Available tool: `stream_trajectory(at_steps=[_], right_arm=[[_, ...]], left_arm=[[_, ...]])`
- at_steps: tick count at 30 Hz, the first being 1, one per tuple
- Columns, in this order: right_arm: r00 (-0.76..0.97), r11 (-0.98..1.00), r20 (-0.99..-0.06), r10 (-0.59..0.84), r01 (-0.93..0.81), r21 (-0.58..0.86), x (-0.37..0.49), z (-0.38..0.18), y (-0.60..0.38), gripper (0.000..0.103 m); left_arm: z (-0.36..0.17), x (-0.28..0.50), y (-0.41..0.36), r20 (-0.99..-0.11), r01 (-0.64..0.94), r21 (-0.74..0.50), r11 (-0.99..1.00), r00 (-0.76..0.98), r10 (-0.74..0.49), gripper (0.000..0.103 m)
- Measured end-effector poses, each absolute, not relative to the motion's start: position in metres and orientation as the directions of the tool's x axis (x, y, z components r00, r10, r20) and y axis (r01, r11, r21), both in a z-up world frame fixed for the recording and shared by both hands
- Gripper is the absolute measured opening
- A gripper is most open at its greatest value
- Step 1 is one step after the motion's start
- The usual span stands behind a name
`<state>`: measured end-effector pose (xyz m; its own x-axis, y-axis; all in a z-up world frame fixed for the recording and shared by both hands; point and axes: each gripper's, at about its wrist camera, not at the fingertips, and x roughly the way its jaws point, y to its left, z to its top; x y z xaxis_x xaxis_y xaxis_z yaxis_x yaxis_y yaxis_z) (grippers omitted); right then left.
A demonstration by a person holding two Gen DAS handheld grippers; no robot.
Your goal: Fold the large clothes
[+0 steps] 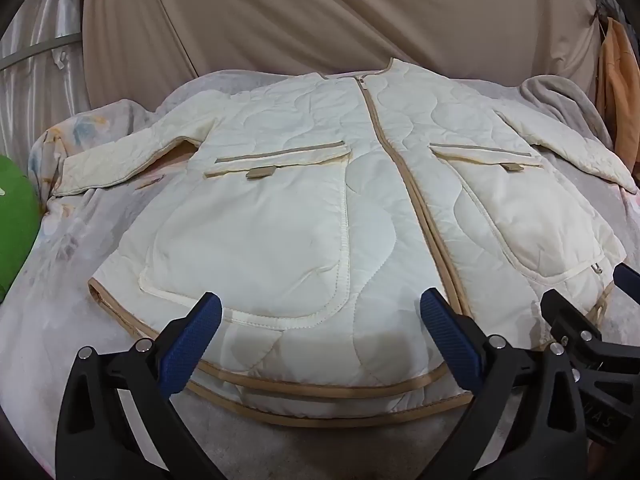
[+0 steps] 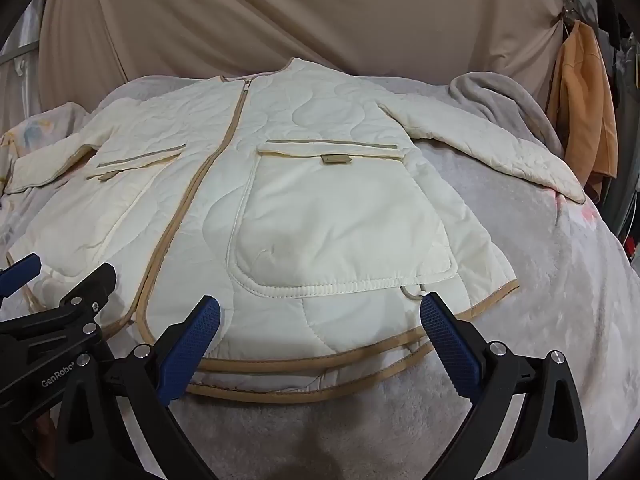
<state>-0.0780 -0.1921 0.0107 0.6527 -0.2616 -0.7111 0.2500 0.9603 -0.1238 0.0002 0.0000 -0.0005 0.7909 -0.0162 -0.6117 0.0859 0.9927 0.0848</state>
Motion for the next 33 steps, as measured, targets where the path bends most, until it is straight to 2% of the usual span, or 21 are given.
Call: stream_trajectory(at_steps=[6, 33], right_arm=[[0.656, 0.959, -0.706, -0.267, 0.253, -0.128, -0.083, 0.013, -0.186, 0.098], [0.654, 0.957, -0.705, -0.276, 0.252, -0.140, -0.084, 0.008, -0.187, 0.098]], left_arm=[[0.001, 0.001, -0.006, -0.605, 0.072, 0.127, 0.989, 0.796, 0.020, 0.094], [0.000, -0.006, -0.003, -0.604, 0.054, 0.139, 0.989, 0.796, 0.042, 0.093]])
